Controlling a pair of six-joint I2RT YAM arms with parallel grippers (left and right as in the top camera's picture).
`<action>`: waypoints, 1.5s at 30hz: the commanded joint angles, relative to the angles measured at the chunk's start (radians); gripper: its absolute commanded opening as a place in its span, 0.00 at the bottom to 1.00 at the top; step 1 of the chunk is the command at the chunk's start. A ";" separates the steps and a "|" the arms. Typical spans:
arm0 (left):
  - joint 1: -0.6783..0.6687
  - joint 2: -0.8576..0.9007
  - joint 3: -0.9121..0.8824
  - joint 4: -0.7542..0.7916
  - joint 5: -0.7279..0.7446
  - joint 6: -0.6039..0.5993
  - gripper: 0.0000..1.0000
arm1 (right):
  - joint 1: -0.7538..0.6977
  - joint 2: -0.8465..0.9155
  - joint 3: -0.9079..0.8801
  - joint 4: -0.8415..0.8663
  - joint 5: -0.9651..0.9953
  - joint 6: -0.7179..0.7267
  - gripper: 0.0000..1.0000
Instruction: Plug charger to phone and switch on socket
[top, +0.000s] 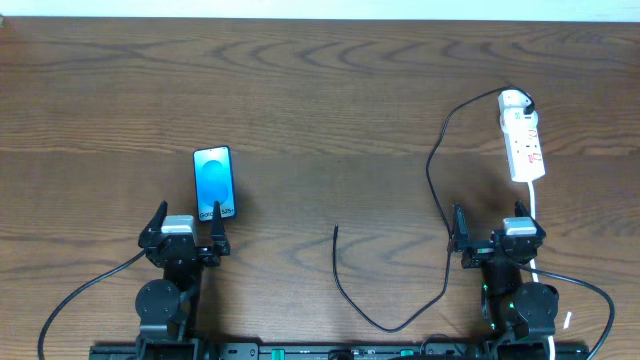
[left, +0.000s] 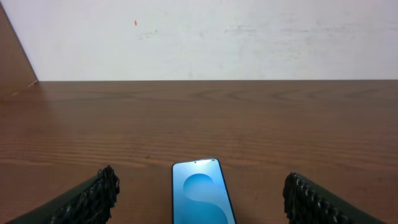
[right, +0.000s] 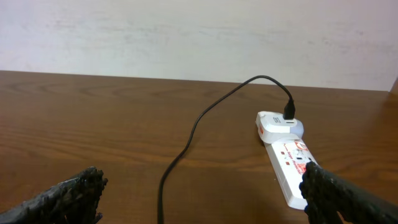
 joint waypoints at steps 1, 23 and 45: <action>0.004 -0.006 -0.014 -0.044 -0.013 0.013 0.86 | 0.002 -0.006 -0.002 -0.004 -0.006 -0.004 0.99; 0.004 -0.006 0.016 -0.043 -0.013 0.013 0.86 | 0.002 -0.006 -0.002 -0.004 -0.006 -0.004 0.99; 0.004 -0.005 0.068 -0.045 -0.013 0.013 0.86 | 0.002 -0.006 -0.002 -0.004 -0.006 -0.004 0.99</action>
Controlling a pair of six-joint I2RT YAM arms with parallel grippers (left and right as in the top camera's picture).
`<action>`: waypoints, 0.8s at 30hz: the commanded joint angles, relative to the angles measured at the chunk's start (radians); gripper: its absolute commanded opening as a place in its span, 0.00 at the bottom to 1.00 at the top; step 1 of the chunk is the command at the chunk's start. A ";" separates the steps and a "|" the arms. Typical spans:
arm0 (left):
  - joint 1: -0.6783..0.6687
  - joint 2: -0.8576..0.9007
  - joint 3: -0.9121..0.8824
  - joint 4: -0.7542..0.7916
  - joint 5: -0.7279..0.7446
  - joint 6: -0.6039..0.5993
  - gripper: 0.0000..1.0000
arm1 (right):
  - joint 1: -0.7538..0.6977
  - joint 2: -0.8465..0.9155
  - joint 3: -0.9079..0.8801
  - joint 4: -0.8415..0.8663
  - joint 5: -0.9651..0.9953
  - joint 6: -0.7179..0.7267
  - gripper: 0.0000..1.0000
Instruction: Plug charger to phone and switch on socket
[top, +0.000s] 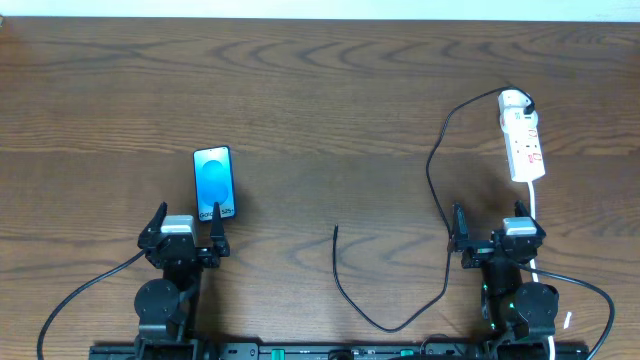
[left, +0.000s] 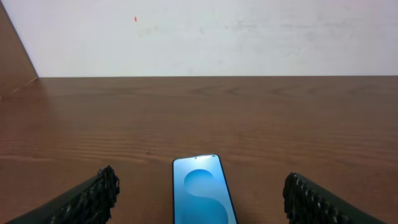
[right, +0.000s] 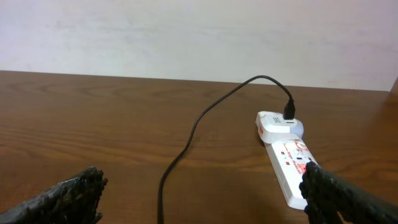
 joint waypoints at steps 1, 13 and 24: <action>0.005 -0.005 0.053 -0.010 -0.012 0.013 0.87 | 0.002 -0.006 -0.002 -0.004 -0.006 -0.004 0.99; 0.004 0.158 0.210 -0.009 -0.012 0.013 0.86 | 0.002 -0.006 -0.002 -0.004 -0.006 -0.004 0.99; 0.004 0.377 0.389 -0.009 -0.012 0.013 0.87 | 0.002 -0.006 -0.002 -0.004 -0.006 -0.004 0.99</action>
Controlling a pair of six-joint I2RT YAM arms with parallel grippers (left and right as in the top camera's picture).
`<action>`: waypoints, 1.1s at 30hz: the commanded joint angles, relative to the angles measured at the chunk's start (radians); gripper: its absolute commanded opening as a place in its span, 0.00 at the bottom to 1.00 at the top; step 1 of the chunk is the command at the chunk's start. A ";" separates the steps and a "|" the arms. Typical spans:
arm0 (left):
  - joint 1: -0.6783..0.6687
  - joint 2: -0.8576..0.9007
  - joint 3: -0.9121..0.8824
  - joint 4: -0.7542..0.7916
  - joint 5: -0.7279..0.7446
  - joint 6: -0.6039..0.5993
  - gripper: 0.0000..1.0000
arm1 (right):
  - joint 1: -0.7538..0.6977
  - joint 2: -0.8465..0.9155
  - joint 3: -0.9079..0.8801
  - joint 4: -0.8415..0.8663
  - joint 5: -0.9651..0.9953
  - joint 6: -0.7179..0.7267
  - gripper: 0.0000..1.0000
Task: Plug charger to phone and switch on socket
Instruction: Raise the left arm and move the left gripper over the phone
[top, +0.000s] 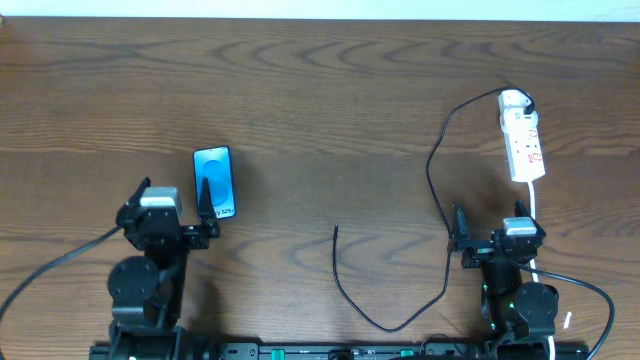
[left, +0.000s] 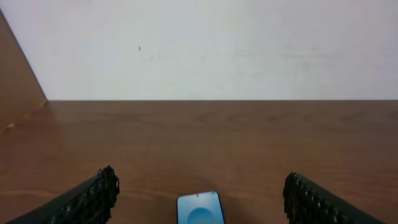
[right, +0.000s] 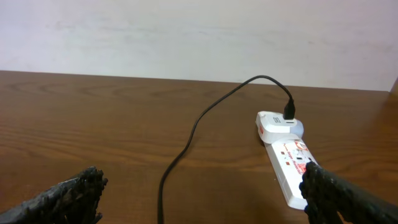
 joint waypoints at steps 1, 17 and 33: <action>0.004 0.061 0.068 0.001 -0.011 0.013 0.86 | 0.002 -0.006 -0.002 -0.005 -0.006 -0.004 0.99; 0.004 0.291 0.285 -0.089 -0.011 0.013 0.86 | 0.002 -0.006 -0.002 -0.005 -0.006 -0.004 0.99; 0.004 0.434 0.486 -0.262 -0.010 0.013 0.86 | 0.002 -0.006 -0.002 -0.005 -0.006 -0.004 0.99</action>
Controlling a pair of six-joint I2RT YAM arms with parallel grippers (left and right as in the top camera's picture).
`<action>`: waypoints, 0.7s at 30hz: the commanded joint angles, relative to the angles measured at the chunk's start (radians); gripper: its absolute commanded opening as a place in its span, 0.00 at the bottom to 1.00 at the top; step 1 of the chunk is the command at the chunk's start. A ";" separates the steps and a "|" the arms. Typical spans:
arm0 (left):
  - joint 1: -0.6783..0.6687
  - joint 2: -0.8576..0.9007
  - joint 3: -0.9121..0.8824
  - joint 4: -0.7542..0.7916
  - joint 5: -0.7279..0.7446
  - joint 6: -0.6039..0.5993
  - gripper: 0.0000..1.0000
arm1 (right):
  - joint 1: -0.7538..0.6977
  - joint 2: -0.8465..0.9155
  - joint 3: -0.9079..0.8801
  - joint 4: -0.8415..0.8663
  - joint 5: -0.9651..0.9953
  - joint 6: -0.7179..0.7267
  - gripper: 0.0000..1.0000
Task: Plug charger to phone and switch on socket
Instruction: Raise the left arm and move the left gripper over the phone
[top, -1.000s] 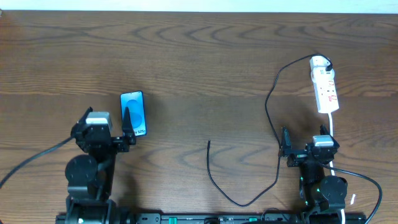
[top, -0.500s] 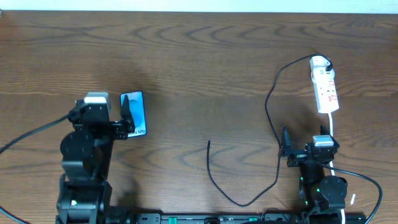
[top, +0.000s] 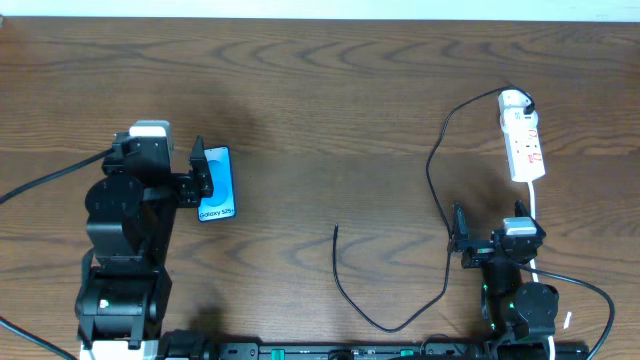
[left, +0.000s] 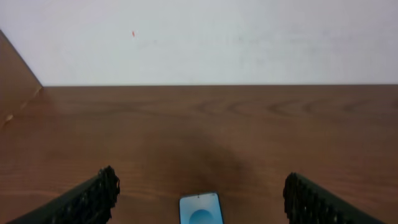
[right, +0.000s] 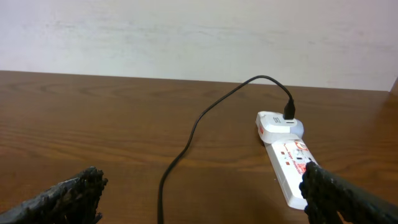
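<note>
A phone (top: 216, 185) with a lit blue screen lies flat at the table's left; its top edge shows low in the left wrist view (left: 201, 210). My left gripper (top: 155, 165) hangs open, raised above the table, with one finger (top: 199, 168) by the phone's left edge. A black charger cable (top: 436, 190) runs from a white adapter (top: 514, 99) in the white power strip (top: 524, 140) to its free plug end (top: 336, 230) mid-table. My right gripper (top: 498, 232) stands open near the front edge, short of the strip (right: 287, 165) and cable (right: 186, 148).
The strip's white lead (top: 537, 215) runs toward the front past the right arm. A pale wall (left: 199, 37) backs the wooden table (top: 300, 90). The cable loops across the table in front of the right gripper (right: 202, 186).
My left arm has moved away from the front edge and higher; in the overhead view its wrist now stands beside the phone. The gripper stays open. The right arm, phone and cable have not moved.
Both grippers stood open near the front edge, the phone just beyond the left one. Then the left wrist view had tilted a little. Then the left arm stood raised and further left, and now farther out beside the phone. The right arm stayed still throughout.
</note>
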 joint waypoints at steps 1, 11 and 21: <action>0.004 0.028 0.066 -0.056 -0.011 0.013 0.87 | 0.002 -0.006 -0.002 -0.004 -0.006 -0.005 0.99; 0.004 0.158 0.243 -0.239 -0.003 0.013 0.86 | 0.002 -0.006 -0.002 -0.004 -0.006 -0.005 0.99; 0.004 0.296 0.352 -0.378 -0.003 0.013 0.87 | 0.002 -0.006 -0.002 -0.004 -0.006 -0.005 0.99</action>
